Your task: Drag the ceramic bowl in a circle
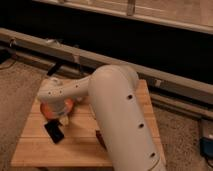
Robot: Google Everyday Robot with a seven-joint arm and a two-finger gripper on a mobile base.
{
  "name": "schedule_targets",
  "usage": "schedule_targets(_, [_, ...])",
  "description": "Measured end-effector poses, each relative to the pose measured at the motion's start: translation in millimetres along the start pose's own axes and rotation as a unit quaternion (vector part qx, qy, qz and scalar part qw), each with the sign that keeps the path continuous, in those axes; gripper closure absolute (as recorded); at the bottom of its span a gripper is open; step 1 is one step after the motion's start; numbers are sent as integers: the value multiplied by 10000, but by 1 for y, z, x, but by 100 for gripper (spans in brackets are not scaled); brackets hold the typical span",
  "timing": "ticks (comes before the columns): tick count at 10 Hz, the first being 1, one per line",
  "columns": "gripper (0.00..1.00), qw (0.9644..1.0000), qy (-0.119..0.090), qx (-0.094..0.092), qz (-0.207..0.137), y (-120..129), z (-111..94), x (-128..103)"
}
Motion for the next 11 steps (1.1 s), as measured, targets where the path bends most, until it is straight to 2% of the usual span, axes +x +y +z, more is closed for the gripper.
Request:
schedule_targets(1, [79,10000,-15,19,-73,4,-3,-5])
schedule_targets(2, [91,9998,-50,52,-189,9,-5,-13])
schedule_targets(3, [98,9995,-94,65,-302,13,-6,-21])
schedule_targets(4, [100,9991,-125,60,-403,17,-6,-27])
schedule_targets(7, [100,9958,-389,-58,-831,45,-6,-61])
schedule_targets(9, [100,9931,-463,-264,-1046,70,-3,-76])
schedule_targets(11, [100,9917,-461,-463,-1108,93,2,-75])
